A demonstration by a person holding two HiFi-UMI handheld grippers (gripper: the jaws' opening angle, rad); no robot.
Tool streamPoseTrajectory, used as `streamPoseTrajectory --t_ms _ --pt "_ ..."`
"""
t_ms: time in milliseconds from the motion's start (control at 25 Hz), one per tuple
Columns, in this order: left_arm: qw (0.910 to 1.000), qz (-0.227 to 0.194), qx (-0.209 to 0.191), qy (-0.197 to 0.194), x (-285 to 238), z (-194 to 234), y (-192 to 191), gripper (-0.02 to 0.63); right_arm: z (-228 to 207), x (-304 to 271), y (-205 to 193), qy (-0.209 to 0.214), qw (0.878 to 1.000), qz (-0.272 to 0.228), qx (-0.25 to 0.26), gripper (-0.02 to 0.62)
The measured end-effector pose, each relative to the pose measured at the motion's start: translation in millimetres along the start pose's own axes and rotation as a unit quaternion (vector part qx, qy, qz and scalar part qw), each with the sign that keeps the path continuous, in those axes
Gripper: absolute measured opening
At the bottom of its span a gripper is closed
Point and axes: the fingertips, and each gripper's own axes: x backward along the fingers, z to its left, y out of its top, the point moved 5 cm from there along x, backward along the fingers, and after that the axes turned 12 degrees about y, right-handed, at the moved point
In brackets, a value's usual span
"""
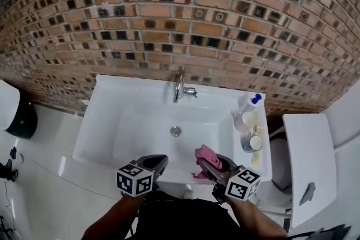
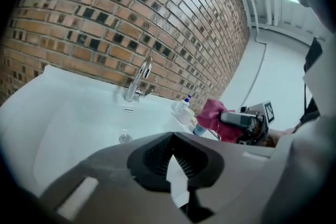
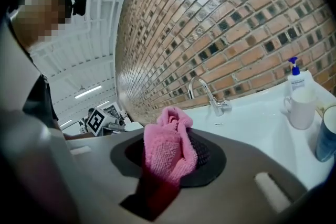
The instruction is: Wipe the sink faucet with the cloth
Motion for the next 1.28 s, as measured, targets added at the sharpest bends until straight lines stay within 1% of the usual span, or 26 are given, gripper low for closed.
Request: streamPoseTrajectory --t_ms 160,280,360,480,680,800,1000,1280 --pt "0.9995 -0.013 0.015 0.026 6.7 -14.6 -8.3 0.003 -1.3 13.9 -2.9 0.015 1.0 0.005 -0.015 0.13" --pt "0.9991 -0.009 0.021 0.036 10.1 -15.8 -17.2 0.003 -1.1 15.7 -5.6 0.022 1.0 0.011 -0.005 0.13" --pt "0.9992 -0.004 0.019 0.035 11.6 -11.1 -19.6 0.003 0.0 12.4 -6.8 0.02 1.0 0.008 0.001 0.13" --pt "0.9995 0.005 0.013 0.03 16.3 -3.8 -20.7 0.003 7.1 7.5 -10.7 0.013 1.0 0.001 0.001 0.13" --pt "0.9995 0.027 -0.009 0.017 32.1 14.2 -16.4 0.003 25.2 -9.3 -14.7 -0.009 1.0 -0.016 0.001 0.127" --pt "0.9993 0.036 -0.012 0.007 35.7 29.3 -15.7 0.003 33.1 -21.7 -20.1 -0.025 0.999 -0.021 0.007 0.121" --pt "0.9984 0.051 -0.022 -0.014 40.5 42.4 -18.9 0.003 41.4 -29.0 -32.3 -0.05 0.998 -0.031 -0.013 0.121" --pt "0.9971 0.057 -0.037 -0.034 39.3 49.1 -16.0 0.003 47.3 -33.5 -35.3 -0.067 0.997 -0.03 -0.007 0.121"
